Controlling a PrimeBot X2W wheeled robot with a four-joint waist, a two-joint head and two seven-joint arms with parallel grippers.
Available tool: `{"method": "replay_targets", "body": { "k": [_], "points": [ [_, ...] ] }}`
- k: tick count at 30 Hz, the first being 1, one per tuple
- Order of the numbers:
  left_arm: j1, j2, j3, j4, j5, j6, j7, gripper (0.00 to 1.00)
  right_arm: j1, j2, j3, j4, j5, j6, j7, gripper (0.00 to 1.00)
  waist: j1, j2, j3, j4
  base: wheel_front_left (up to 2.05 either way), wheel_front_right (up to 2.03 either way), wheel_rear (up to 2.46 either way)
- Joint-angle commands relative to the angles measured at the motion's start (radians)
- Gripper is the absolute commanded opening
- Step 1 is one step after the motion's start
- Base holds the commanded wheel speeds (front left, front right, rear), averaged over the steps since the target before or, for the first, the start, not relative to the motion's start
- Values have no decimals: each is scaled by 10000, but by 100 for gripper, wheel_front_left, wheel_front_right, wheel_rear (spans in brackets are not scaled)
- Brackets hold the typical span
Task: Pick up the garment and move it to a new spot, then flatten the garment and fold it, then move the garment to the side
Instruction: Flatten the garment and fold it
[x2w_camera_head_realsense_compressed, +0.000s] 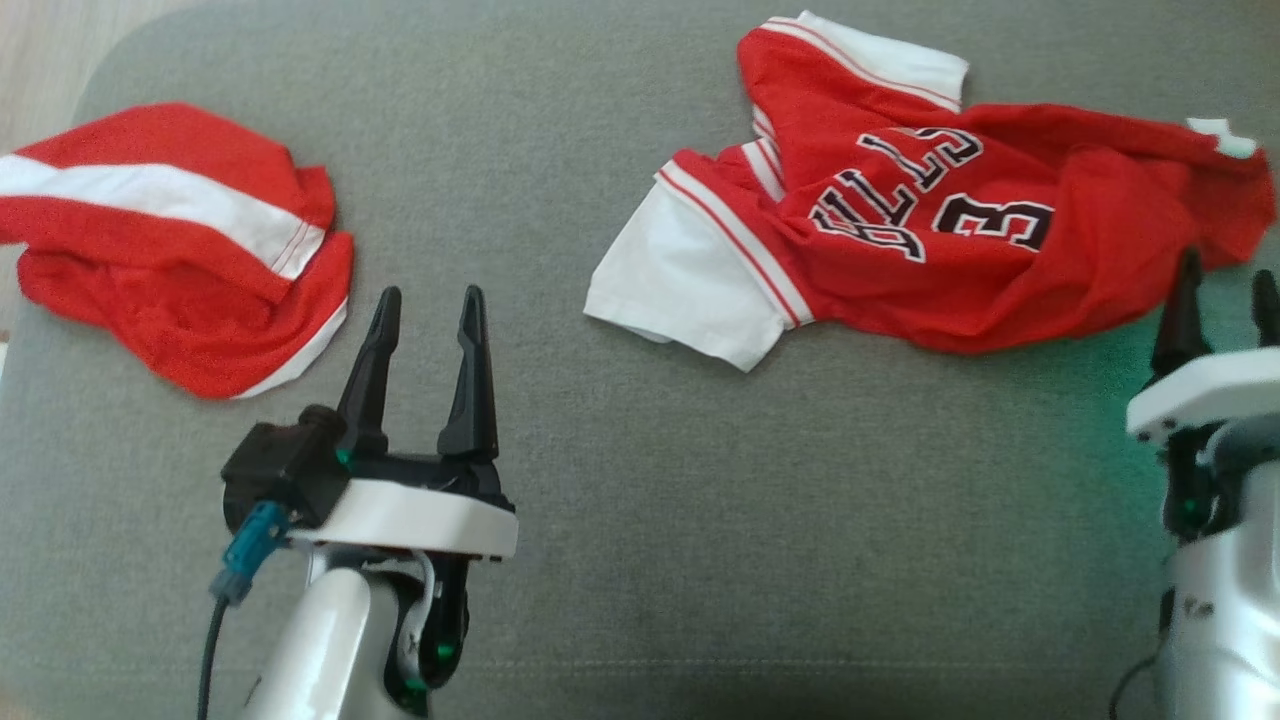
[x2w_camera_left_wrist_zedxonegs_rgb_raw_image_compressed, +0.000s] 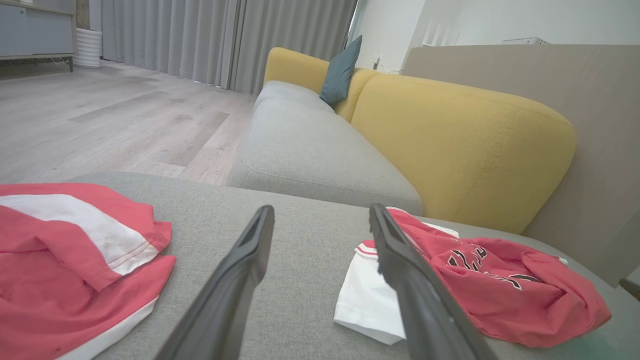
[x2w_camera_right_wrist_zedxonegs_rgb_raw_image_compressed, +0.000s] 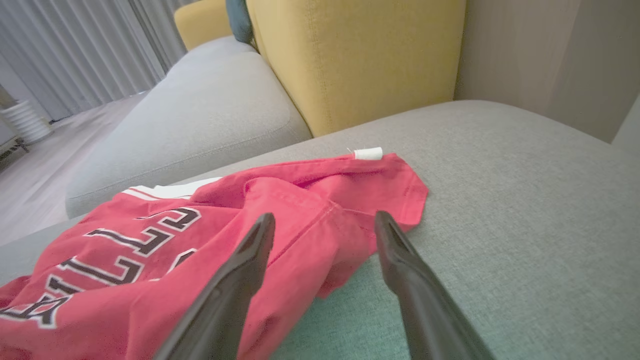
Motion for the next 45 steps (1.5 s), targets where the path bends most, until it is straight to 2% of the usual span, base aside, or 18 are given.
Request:
{"method": "replay_targets", "body": {
  "k": [1, 14, 26, 27, 28, 39, 45],
  "points": [
    [-456, 62, 273, -328, 26, -55, -53, 100, -433, -58, 111, -205, -61, 65, 66, 100, 0, 0, 112, 108, 0, 0, 0],
    [-628, 62, 189, -265, 91, -112, -53, 100, -2643, -98, -2028, 1972, -1030, 65, 1356, 100, 0, 0, 548, 588, 0, 0, 0],
    [-647, 62, 139, -246, 148, -105, -53, 100, -3176, -123, -2702, 2851, -1766, 65, 1206, 100, 0, 0, 574, 527, 0, 0, 0],
    [-647, 62, 140, -242, 156, -107, -53, 100, -3199, -123, -2725, 2907, -1799, 65, 1166, 25, 0, 0, 570, 512, 0, 0, 0],
    [-648, 62, 144, -238, 161, -108, -53, 100, -3221, -122, -2748, 2959, -1821, 65, 1119, 0, 0, 0, 564, 496, 0, 0, 0],
    [-573, 62, 264, -189, 134, -72, -53, 100, -3066, -96, -2294, 3100, -1742, 65, 409, 0, 0, 0, 302, 184, 0, 0, 0],
    [-463, 62, 361, -207, 59, -37, -53, 100, -2474, -76, -1599, 2431, -1604, 65, 87, 0, 0, 0, -22, -149, 0, 0, 0]
  ]
}}
